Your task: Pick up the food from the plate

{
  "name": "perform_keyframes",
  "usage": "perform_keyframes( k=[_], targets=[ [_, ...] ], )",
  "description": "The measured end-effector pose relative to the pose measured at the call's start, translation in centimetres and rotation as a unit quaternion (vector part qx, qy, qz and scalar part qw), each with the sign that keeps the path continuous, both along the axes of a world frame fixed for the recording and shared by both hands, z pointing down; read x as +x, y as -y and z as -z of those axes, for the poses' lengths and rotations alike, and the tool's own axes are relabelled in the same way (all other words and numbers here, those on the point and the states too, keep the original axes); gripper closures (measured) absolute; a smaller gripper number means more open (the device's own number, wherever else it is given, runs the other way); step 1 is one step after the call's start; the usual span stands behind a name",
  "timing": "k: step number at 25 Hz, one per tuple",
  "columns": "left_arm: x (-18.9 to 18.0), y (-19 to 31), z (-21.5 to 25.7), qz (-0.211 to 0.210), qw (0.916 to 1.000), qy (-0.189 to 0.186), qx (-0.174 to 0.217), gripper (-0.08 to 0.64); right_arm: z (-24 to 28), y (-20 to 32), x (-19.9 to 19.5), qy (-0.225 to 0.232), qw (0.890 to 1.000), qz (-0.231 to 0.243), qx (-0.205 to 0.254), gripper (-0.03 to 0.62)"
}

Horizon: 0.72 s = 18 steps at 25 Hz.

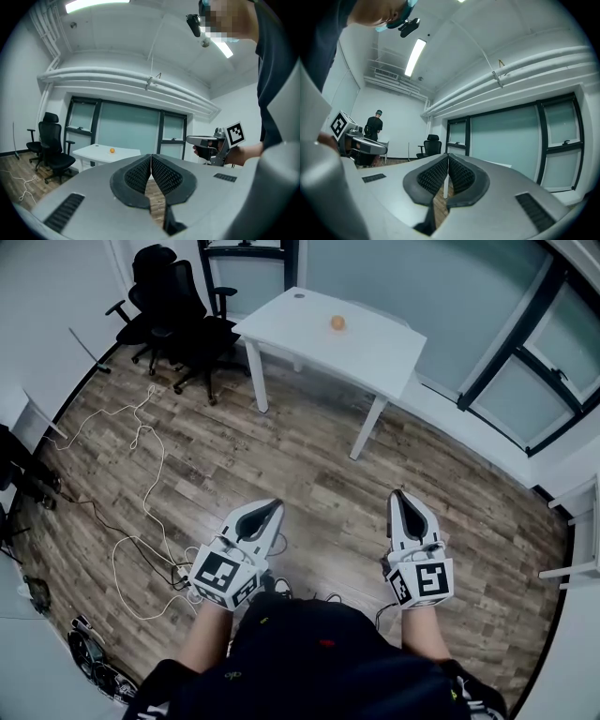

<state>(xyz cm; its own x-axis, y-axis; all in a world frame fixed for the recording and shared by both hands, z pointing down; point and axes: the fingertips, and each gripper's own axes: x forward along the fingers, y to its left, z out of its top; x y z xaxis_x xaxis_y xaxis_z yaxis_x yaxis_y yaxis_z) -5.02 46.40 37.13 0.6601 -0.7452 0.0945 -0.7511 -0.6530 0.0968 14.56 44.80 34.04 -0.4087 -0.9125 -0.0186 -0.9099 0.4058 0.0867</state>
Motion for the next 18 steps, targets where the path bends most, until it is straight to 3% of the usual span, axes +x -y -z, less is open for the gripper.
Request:
perform_keyframes(
  k=[13,18],
  targets=[
    [-6.1,2.4,-1.7,-0.042,0.9991,-0.002,-0.011,0.537,-0.9,2.4,-6.0,0.003,1.0,-0.026,-0.013,0.568],
    [-7.7,3.8,-2.1,-0.04,0.9991,-0.006,-0.015,0.537,-0.6,3.7,-7.4,0.013,1.0,-0.024,-0.015,0.568]
  ],
)
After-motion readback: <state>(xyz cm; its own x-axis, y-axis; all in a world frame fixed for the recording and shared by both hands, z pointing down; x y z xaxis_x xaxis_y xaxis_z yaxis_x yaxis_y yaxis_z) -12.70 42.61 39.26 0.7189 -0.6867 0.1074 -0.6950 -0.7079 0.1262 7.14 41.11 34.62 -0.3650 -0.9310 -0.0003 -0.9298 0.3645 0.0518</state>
